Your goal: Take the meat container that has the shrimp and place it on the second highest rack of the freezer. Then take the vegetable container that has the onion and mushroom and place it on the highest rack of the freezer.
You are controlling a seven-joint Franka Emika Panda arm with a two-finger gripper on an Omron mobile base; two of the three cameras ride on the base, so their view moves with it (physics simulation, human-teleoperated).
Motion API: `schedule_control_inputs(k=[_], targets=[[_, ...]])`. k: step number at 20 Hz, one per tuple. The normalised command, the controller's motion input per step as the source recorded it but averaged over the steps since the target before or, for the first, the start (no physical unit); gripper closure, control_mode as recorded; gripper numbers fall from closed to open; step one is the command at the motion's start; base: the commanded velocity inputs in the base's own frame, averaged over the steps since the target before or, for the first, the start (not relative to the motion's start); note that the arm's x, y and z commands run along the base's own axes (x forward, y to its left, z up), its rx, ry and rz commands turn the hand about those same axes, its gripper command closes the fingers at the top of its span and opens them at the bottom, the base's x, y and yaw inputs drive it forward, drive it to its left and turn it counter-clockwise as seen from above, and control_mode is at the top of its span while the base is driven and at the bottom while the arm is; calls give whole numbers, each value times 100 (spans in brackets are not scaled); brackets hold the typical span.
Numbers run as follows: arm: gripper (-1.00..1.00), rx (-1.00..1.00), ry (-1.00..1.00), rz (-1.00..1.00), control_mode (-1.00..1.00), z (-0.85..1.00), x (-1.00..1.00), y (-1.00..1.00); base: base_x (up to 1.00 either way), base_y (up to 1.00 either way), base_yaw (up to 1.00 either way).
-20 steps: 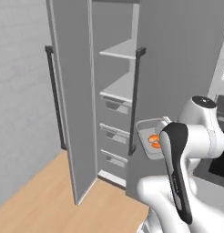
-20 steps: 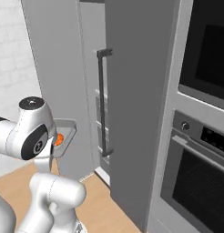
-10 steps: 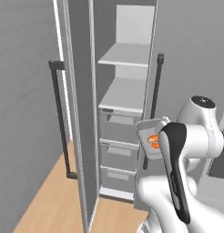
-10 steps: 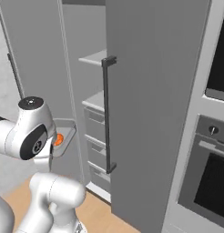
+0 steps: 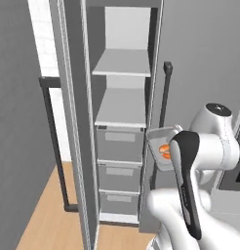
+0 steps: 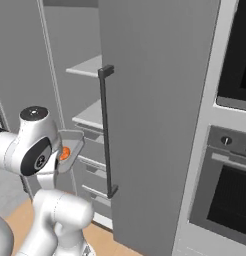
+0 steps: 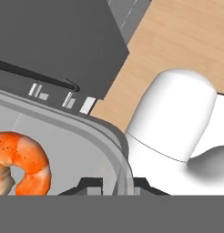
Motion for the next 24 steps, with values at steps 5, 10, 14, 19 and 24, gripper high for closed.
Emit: schedule_control_inputs(k=[5,10,14,19,24], targets=[[100,0,0,0,100,0,0,0,62,24,0],[100,0,0,0,100,0,0,0,52,52,-4],[100,0,0,0,100,0,0,0,41,44,-7],[100,0,0,0,100,0,0,0,32,9,-8],[100,0,0,0,100,0,0,0,25,0,-9]])
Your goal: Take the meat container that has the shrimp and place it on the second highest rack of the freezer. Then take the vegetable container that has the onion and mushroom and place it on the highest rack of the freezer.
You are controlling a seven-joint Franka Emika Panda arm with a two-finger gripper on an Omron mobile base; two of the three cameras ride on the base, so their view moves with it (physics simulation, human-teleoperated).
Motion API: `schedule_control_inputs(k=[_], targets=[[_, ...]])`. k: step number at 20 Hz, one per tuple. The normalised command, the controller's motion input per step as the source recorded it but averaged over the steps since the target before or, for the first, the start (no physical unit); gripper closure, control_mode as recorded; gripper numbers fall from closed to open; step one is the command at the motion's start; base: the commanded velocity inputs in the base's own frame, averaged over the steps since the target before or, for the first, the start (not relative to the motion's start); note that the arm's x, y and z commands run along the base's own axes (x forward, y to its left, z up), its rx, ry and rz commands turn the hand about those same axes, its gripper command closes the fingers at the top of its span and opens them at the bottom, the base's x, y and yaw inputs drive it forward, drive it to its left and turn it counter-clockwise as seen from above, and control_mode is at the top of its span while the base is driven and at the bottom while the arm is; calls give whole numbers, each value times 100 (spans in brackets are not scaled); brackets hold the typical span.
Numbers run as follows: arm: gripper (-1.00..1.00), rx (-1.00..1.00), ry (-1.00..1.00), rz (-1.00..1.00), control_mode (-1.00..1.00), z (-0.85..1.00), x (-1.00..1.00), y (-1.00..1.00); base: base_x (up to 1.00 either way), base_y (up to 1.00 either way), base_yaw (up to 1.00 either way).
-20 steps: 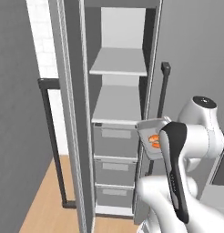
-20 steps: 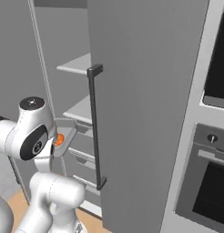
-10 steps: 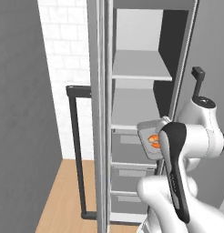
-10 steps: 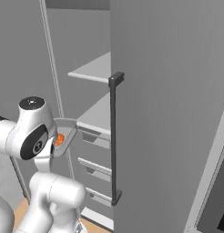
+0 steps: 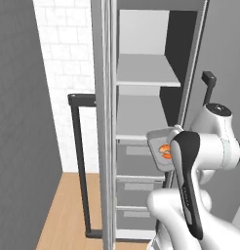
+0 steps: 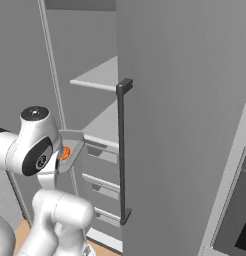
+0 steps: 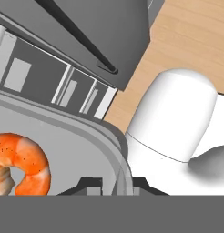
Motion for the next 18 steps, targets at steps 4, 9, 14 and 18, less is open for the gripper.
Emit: schedule_control_inputs(k=[4,9,14,18], targets=[[100,1,-5,-10,-100,28,39,-7,10,0,-3],[100,1,0,-11,-100,18,97,-15,0,0,0],[100,1,0,2,-100,-2,91,-23,0,0,0],[100,3,-2,13,-100,-43,37,-39,0,0,0]])
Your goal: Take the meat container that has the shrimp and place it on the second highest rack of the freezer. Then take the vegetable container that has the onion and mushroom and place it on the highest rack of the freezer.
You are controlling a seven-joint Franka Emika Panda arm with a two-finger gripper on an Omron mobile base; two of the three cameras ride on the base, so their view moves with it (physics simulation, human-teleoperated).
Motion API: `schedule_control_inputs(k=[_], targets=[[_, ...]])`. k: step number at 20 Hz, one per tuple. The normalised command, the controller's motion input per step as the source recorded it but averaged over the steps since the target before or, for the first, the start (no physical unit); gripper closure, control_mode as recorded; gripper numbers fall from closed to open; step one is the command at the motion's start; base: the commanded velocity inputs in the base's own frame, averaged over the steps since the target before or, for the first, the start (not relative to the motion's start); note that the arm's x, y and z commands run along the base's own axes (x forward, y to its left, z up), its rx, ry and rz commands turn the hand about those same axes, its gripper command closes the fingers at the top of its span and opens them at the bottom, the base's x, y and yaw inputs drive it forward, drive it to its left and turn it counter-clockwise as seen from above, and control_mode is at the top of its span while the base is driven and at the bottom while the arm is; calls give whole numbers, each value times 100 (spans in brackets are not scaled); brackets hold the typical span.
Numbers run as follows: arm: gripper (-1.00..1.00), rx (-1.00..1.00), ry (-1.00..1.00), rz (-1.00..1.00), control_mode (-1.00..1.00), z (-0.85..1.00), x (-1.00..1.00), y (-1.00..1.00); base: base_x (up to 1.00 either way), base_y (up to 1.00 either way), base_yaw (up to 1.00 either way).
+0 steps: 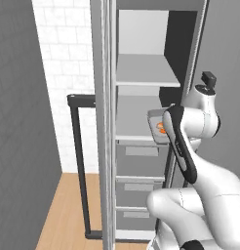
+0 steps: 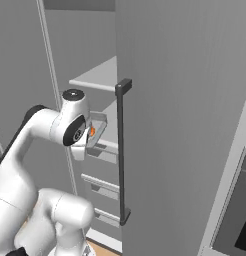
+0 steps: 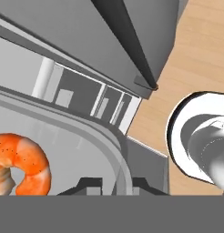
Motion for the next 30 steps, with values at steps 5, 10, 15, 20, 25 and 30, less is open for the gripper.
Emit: schedule_control_inputs(k=[5,10,15,20,25,30], targets=[[100,0,-9,1,-100,-46,44,3,0,0,0],[100,0,0,0,-100,-5,99,6,0,0,0],[100,0,8,0,-100,-2,100,2,0,0,0],[100,-3,6,0,-100,-66,58,3,0,0,0],[100,-3,0,-1,-100,-43,47,0,0,0,0],[100,0,1,-3,-100,-12,62,-1,0,0,0]])
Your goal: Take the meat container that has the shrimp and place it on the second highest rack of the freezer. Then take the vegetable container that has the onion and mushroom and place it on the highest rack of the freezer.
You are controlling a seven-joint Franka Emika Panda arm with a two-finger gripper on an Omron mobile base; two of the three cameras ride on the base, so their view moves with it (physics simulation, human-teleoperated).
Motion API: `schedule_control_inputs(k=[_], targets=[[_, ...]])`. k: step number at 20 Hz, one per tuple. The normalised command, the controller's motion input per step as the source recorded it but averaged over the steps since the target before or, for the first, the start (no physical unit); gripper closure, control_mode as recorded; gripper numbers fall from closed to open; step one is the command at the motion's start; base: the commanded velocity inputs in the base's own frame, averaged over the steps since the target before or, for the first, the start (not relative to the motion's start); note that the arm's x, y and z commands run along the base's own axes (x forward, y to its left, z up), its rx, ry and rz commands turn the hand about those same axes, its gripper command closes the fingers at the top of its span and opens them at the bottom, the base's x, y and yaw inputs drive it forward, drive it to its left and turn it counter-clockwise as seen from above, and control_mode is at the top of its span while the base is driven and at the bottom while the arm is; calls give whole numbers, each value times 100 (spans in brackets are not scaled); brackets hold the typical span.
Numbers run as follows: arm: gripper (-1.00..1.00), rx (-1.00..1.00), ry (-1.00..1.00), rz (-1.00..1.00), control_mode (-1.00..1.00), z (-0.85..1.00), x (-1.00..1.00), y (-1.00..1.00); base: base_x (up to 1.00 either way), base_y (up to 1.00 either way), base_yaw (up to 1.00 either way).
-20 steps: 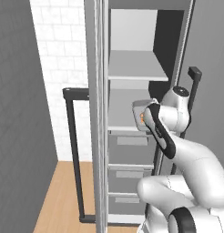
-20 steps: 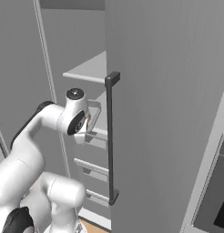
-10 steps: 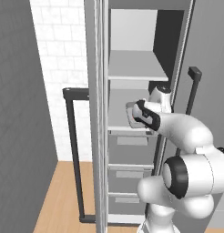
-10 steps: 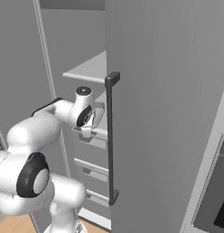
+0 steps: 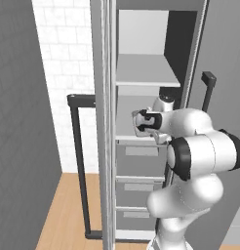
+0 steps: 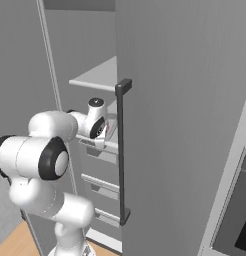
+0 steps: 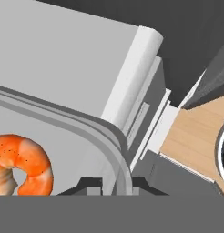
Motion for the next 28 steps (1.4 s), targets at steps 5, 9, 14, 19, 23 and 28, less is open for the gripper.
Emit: schedule_control_inputs(k=[5,9,14,19,23,28], targets=[[100,0,4,-3,-100,-1,69,0,0,0,0],[100,0,4,-4,-100,-18,44,0,0,0,0],[100,0,2,-4,-100,-31,21,0,0,0,0],[100,0,0,-3,-100,-15,20,0,0,0,0],[100,0,0,-2,-100,-8,20,0,0,0,0],[-100,0,0,-4,-100,0,1,2,0,0,0]])
